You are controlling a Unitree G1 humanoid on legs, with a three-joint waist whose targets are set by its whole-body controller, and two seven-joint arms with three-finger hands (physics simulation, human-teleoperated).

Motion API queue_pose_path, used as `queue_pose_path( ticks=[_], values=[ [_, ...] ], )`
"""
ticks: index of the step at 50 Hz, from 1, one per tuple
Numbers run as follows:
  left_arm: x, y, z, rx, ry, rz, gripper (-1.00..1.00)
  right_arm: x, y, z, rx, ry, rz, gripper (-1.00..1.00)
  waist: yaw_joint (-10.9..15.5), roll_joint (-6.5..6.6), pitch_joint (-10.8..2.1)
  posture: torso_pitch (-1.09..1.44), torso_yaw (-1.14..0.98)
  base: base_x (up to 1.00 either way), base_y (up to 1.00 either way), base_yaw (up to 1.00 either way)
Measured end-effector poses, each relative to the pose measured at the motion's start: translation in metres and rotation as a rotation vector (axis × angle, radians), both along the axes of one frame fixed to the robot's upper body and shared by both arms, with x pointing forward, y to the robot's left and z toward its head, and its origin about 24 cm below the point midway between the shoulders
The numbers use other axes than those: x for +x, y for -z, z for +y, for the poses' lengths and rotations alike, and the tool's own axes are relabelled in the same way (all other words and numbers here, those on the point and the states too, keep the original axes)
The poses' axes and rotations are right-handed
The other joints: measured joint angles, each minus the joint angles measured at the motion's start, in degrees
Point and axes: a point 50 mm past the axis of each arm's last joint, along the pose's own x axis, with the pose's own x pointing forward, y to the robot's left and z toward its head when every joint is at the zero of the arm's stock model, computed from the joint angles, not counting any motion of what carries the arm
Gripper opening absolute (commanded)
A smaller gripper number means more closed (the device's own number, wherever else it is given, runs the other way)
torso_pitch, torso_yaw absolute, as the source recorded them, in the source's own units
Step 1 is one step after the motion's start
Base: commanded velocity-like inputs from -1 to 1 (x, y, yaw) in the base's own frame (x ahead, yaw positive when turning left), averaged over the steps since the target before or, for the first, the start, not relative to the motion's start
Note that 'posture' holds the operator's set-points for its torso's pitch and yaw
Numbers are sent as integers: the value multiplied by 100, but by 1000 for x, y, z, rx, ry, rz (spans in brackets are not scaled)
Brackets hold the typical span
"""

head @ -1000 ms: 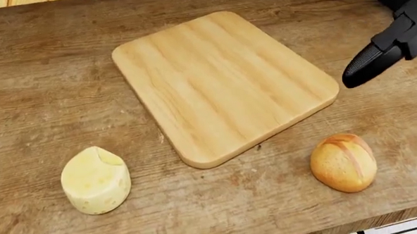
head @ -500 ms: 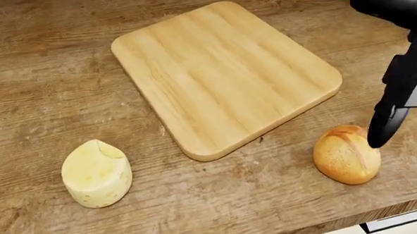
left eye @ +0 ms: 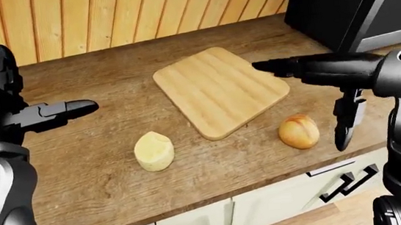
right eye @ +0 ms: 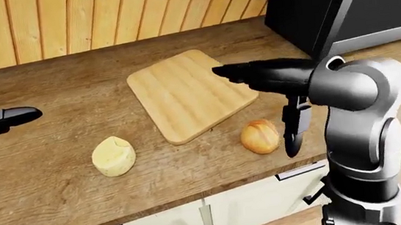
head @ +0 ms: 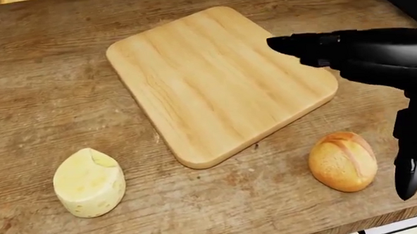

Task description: Place the bread and cheese on the cutting board.

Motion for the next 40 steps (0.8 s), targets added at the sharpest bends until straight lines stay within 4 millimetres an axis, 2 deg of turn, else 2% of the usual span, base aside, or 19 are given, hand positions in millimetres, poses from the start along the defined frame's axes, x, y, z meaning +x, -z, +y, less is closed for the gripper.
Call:
queue_pose_path(
  ticks=[6,11,23,32,40],
  values=[
    [-1,0,0,1,2,0,100,0,-2,8,-102,-104,-118,100,-19,21,3,0,0,0,0,0],
    [-1,0,0,2,2,-2,100,-4,-2,14,-135,-155,-150,100,-25,10,2,0,0,0,0,0],
    [0,0,1,-1,-2,2,100,-11,15,14,-173,-175,-40,100,-28,-8,4,0,0,0,0,0],
    [0,1,-1,-2,6,2,100,-5,5,19,-220,-216,-2,100,-44,16,-9,0,0,0,0,0],
    [0,2,0,-6,2,4,100,0,12,22,-259,-241,66,100,-37,15,-3,0,0,0,0,0]
  ],
)
